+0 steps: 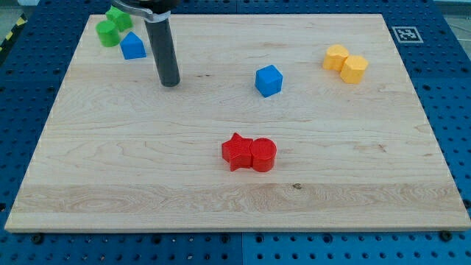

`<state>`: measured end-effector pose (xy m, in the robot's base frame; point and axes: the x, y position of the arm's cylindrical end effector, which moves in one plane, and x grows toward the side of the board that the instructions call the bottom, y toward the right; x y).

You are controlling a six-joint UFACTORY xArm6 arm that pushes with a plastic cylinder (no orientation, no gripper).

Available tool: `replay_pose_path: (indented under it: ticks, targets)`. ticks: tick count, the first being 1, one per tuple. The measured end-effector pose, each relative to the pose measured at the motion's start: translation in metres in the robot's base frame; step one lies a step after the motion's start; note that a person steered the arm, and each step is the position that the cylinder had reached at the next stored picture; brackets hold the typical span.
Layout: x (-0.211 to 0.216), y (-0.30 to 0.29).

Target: Slightly push the green blocks to the top left of the blue triangle

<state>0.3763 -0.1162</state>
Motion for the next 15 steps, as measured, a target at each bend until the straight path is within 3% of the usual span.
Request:
replay_pose_path:
  ticks: [3,5,9,11,15]
  targets:
    - [0.044,-0.038]
    - [-0.003,-0.046]
    - [-0.01,-0.036]
    - [-0.041,-0.043]
    - [-0.058,-0.052]
